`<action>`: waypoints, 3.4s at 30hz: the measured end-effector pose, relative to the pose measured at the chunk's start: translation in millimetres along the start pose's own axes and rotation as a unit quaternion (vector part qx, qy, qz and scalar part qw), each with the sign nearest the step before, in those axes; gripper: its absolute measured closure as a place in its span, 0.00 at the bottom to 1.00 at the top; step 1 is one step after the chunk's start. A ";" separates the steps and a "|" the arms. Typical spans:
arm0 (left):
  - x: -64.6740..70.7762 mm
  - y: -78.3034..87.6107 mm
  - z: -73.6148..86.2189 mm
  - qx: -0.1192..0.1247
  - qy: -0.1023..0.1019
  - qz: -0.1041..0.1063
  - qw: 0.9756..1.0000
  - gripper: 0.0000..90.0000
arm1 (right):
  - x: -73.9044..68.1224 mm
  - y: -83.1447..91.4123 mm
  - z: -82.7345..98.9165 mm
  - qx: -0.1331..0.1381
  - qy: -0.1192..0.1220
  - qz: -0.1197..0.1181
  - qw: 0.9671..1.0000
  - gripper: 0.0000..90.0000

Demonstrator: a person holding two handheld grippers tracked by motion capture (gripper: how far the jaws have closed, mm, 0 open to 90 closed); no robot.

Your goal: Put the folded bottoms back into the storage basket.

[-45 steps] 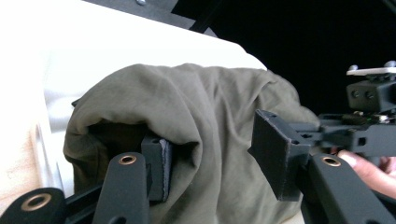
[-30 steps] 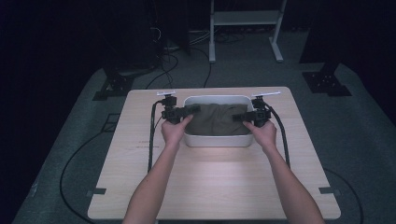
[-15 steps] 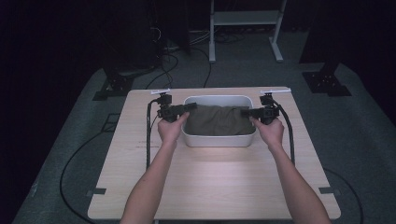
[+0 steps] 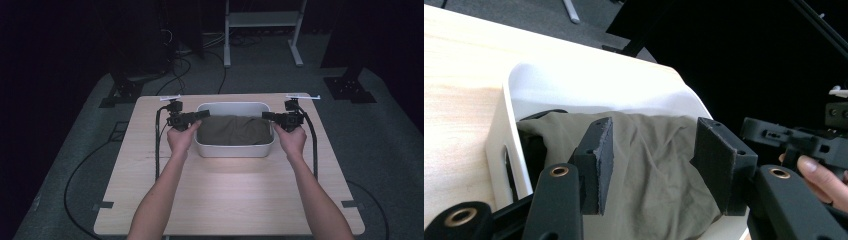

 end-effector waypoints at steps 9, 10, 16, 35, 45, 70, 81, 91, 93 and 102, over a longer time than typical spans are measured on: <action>-2.3 -5.0 2.9 -0.011 -0.001 0.001 1.000 0.56 | -4.1 -18.8 8.9 -0.046 0.013 -0.004 0.999 0.92; -2.3 -5.5 3.1 -0.012 -0.002 0.002 1.000 0.56 | -4.7 -21.1 10.1 -0.054 0.012 -0.004 0.998 0.92; -0.8 -7.3 4.4 -0.016 -0.005 0.005 1.000 0.56 | -0.8 -34.6 19.7 -0.114 0.022 0.024 0.993 0.94; -24.9 -25.2 13.6 -0.060 0.009 -0.030 0.998 0.64 | 12.6 0.5 15.7 -0.045 0.005 -0.032 0.998 0.88; -30.0 -31.7 17.6 -0.082 -0.002 -0.042 0.996 0.68 | 13.2 8.8 13.8 -0.034 0.008 -0.041 0.999 0.86; 5.3 -21.8 17.0 -0.079 -0.022 0.013 0.997 0.51 | 36.1 24.7 35.6 -0.026 -0.026 -0.094 0.995 0.64; 6.5 -4.8 22.8 -0.060 -0.014 0.034 0.998 0.49 | 47.8 35.4 43.1 -0.022 -0.027 -0.099 0.995 0.55; 9.7 9.7 30.4 -0.050 -0.012 0.048 0.998 0.42 | 52.4 42.6 53.3 -0.021 -0.028 -0.110 0.993 0.49; 10.0 13.9 32.0 -0.050 -0.015 0.050 0.997 0.41 | 52.6 44.0 54.6 -0.022 -0.030 -0.114 0.993 0.48; 10.3 25.9 41.4 -0.049 -0.019 0.046 0.998 0.37 | 58.4 49.9 62.6 -0.029 -0.029 -0.114 0.993 0.43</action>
Point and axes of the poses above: each handheld gripper's, and its own axes: y roughly backward along the jaws, z roughly out of its underside, x roughly to its right, the point moved 2 cm from there along -y, roughly forward along the jaws, and after that the axes turned 11 degrees about z, right-handed, at the moved point
